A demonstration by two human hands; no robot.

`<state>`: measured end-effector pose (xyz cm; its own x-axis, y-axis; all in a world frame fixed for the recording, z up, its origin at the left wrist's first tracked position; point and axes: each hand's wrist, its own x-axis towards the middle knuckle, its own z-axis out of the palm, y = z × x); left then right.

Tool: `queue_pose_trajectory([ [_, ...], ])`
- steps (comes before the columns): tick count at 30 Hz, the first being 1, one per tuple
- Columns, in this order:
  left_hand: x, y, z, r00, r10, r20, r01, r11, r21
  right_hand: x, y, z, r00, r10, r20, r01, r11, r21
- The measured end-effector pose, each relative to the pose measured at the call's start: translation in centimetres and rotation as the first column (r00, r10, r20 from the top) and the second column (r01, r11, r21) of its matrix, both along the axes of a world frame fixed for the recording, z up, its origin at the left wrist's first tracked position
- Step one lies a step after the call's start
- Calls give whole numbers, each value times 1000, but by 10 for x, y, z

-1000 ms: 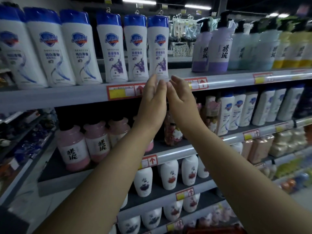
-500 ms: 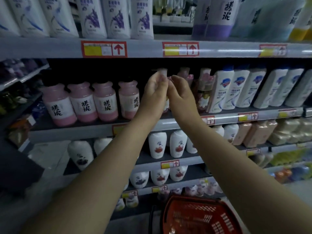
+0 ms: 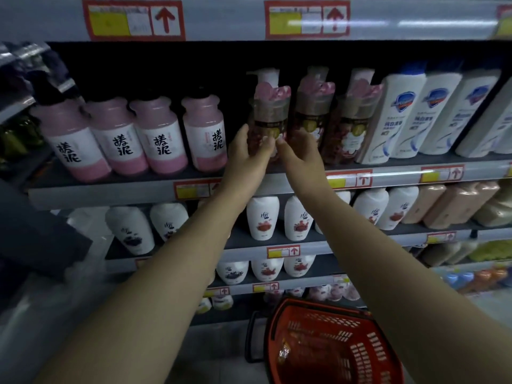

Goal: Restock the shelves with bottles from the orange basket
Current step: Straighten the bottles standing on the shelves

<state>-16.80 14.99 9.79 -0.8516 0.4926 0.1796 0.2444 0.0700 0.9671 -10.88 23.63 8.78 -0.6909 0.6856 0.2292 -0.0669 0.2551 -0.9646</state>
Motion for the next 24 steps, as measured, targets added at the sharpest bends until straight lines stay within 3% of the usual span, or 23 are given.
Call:
queue_pose_trajectory([
  [13,-50,22,-17,996,-93,-9,92,992,-88,-38,18,-22,991,9,133,-15,999,43],
  [24,-51,26,-22,996,-75,-55,66,987,-147,-29,15,-21,993,30,114,-40,996,84],
])
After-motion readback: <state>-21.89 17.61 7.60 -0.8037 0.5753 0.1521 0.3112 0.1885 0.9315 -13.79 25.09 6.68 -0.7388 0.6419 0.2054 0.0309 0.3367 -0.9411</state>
